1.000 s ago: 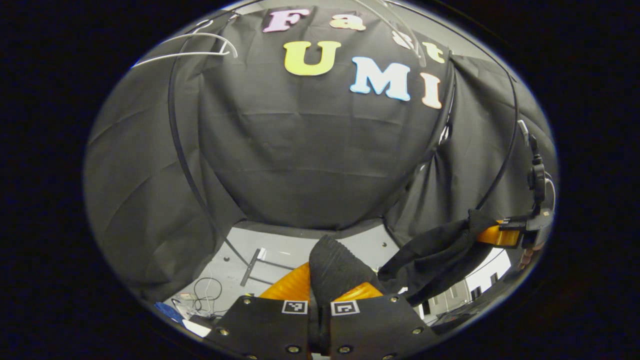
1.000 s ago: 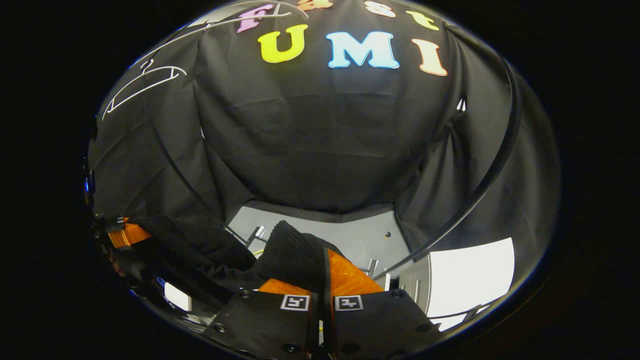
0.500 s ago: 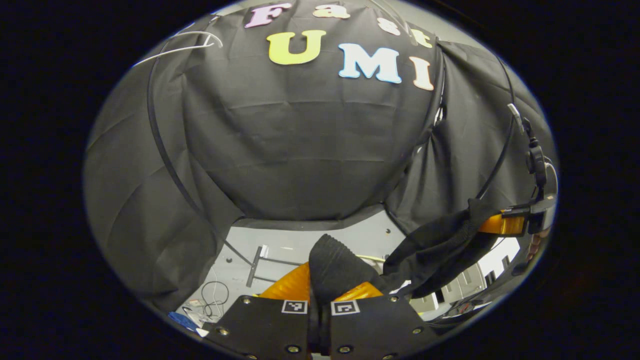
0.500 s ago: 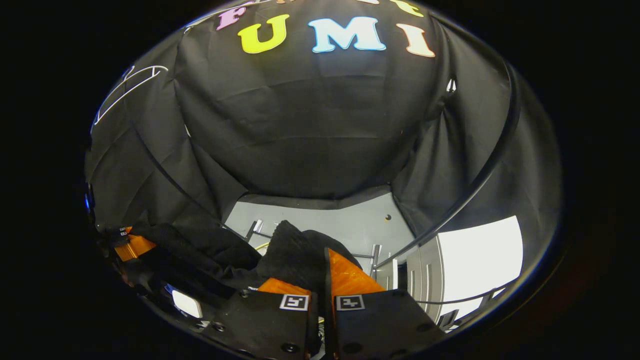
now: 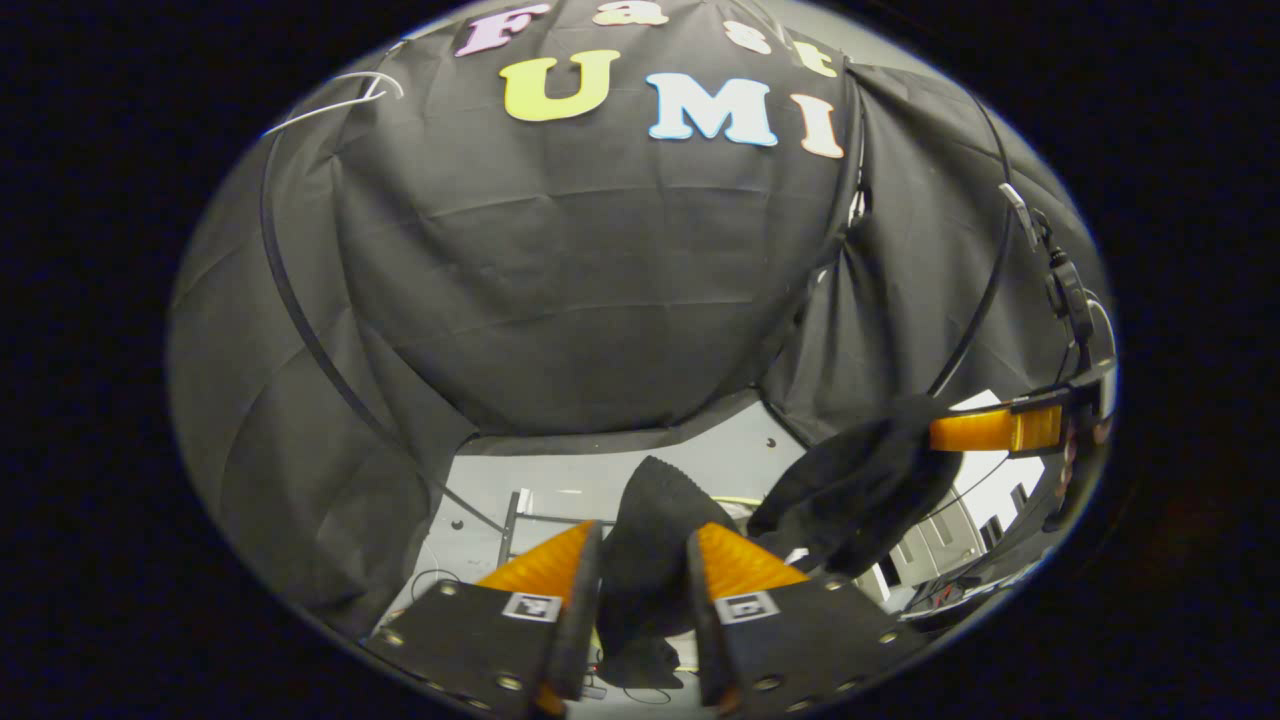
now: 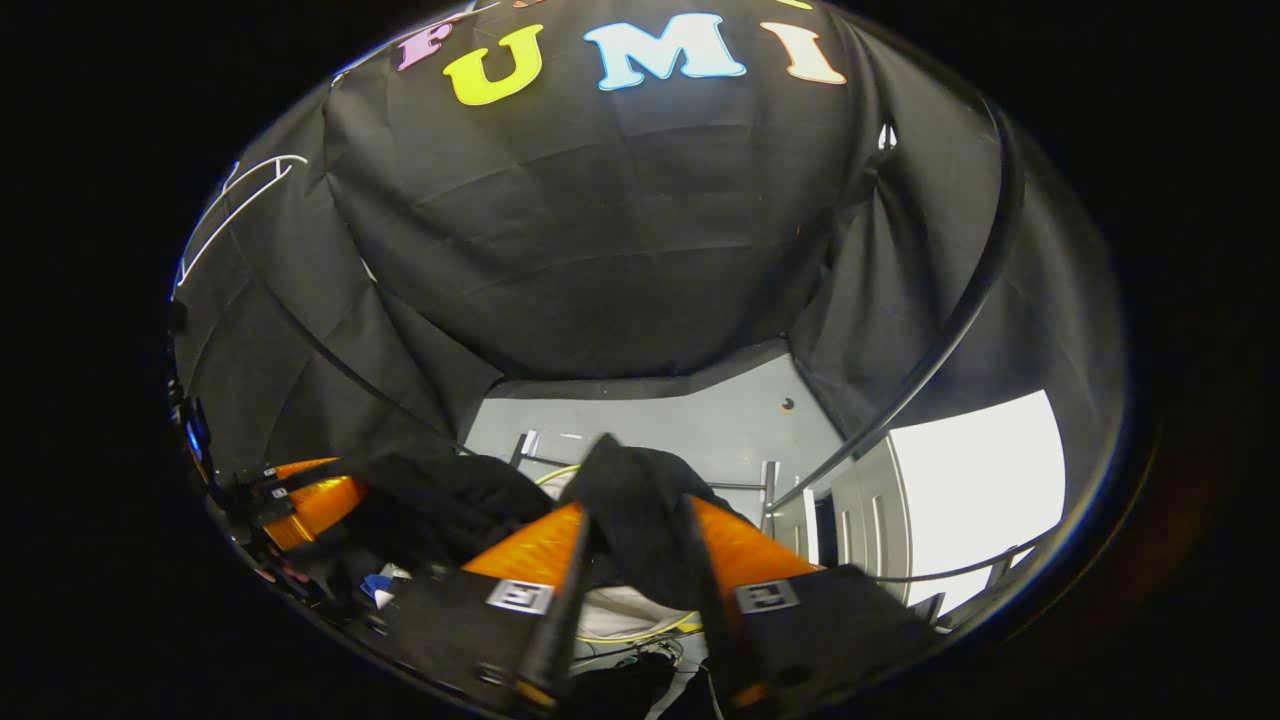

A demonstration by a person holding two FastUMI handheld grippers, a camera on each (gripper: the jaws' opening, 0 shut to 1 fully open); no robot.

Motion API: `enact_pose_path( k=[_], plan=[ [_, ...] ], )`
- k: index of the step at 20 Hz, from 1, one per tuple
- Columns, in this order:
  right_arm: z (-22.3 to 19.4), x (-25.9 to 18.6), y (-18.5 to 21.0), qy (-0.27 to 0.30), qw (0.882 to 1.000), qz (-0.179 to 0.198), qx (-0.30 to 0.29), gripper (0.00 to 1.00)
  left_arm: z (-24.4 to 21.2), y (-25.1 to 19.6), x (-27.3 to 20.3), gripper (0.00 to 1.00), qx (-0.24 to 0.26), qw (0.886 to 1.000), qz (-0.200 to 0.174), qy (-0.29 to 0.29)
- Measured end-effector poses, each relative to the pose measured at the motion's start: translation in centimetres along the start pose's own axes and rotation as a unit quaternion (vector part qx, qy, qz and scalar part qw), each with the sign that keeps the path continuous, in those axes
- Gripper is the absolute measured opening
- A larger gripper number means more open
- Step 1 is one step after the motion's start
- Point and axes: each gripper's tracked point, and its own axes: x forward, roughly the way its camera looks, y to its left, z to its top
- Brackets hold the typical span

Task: Grasp the clothes on the hanger with both hands and then place them into the laundry hamper below.

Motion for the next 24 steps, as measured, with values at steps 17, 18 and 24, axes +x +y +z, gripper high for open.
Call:
enact_pose_path(
  k=[17,18,24],
  plan=[
    [3.6,-7.1,-9.6,-0.104,0.993,-0.050,0.020,0.98,4.8,-1.5,-11.6,0.92,-0.045,0.990,0.116,-0.063],
    [4.0,-8.1,-10.4,-0.114,0.992,-0.049,0.018,0.98,6.1,-2.2,-12.9,0.92,-0.048,0.988,0.124,-0.077],
    [8.3,-14.3,-13.7,-0.209,0.977,-0.044,0.009,0.98,14.9,-9.0,-20.9,0.94,-0.048,0.974,0.138,-0.173]
  ],
)
